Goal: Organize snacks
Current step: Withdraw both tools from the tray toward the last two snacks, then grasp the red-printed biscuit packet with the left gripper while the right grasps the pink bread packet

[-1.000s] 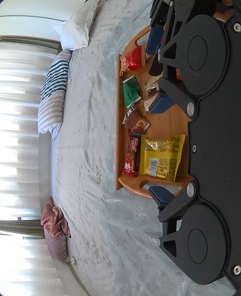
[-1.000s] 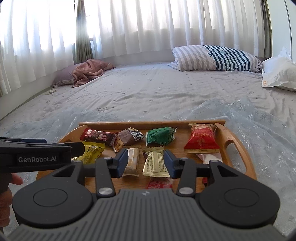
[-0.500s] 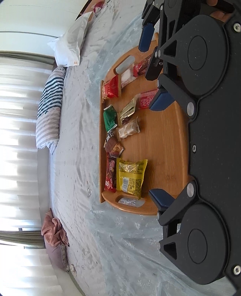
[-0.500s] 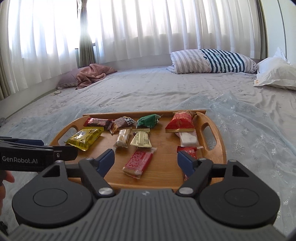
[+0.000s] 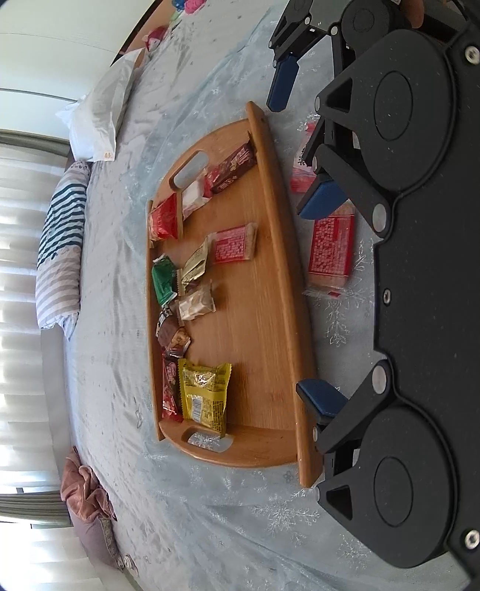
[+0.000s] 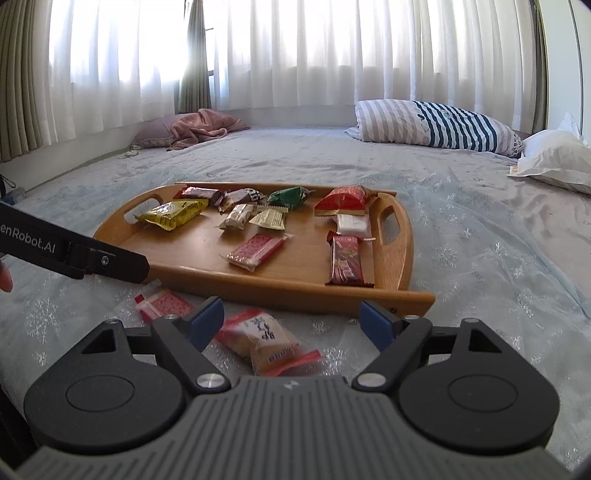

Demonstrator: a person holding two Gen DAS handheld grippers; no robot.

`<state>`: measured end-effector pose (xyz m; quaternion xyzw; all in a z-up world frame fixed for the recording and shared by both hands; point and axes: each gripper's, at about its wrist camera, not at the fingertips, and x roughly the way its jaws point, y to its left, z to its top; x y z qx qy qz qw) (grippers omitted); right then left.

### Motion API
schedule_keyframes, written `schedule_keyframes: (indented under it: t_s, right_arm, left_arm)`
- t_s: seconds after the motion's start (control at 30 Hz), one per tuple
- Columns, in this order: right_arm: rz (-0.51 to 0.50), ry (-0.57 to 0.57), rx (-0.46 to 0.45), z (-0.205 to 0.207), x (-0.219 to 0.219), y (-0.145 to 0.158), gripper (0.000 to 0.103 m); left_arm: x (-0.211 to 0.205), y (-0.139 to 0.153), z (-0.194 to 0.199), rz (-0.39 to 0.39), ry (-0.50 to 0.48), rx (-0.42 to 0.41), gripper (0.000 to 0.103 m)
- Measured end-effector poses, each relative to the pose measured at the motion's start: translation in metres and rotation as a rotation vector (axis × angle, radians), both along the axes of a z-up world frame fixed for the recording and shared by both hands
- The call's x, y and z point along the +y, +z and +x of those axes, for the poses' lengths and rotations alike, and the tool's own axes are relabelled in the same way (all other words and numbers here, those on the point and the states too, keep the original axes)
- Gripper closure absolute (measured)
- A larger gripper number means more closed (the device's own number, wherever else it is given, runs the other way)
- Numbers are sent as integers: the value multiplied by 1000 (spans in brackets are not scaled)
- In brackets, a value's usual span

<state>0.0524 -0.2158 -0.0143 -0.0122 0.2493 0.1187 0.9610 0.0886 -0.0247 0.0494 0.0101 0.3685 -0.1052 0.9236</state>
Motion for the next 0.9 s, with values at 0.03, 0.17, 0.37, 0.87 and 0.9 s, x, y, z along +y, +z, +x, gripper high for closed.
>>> schedule_keyframes:
  t_s: [0.03, 0.17, 0.37, 0.87, 0.9]
  right_arm:
    - [0, 3, 0, -2, -1, -2, 13]
    - [6, 12, 3, -9, -5, -10, 17]
    - [14, 30, 29, -8, -7, -15, 30]
    - [-10, 54, 33, -4, 1, -19, 32]
    - [-12, 54, 33, -4, 1, -20, 33]
  left_arm:
    - [-2, -1, -1, 0, -6, 0, 10]
    - [-11, -10, 0, -11, -38, 11, 10]
    - [-30, -22, 4, 43, -107, 26, 10]
    - [-42, -42, 14, 35, -151, 62, 21]
    - [-43, -43, 13, 36, -154, 60, 23]
